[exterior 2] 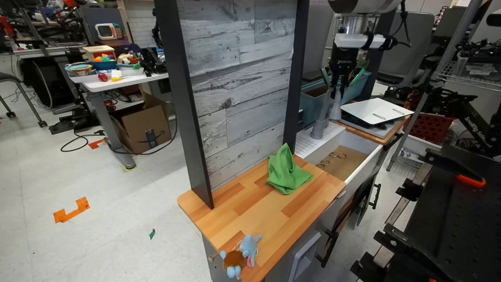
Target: Move the tap
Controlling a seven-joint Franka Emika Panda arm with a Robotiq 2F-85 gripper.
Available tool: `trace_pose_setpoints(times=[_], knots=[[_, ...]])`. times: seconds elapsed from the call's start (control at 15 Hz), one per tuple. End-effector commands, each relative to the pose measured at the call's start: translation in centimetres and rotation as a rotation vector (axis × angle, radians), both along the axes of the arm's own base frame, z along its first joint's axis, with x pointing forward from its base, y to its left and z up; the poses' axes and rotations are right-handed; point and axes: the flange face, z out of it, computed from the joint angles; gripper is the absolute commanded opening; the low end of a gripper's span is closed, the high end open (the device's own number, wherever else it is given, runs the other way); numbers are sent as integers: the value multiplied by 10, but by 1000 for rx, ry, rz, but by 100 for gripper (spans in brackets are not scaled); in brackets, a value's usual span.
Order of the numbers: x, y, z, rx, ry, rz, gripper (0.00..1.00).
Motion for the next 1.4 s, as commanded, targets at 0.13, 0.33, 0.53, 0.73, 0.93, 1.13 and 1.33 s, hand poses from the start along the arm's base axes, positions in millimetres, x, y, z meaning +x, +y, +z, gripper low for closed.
trace_pose_setpoints(times=[0.13, 0.33, 0.53, 0.73, 0.93, 1.13, 1.33], knots=[[-31, -60, 30, -78, 137, 102, 6], [-36, -66, 33, -54, 149, 165, 6], [-39, -68, 34, -47, 156, 198, 49], [-38, -65, 34, -47, 176, 218, 62], [-37, -63, 34, -53, 210, 197, 85], [-37, -60, 39, -60, 265, 126, 100], [-57, -71, 59, -99, 350, 118, 100]])
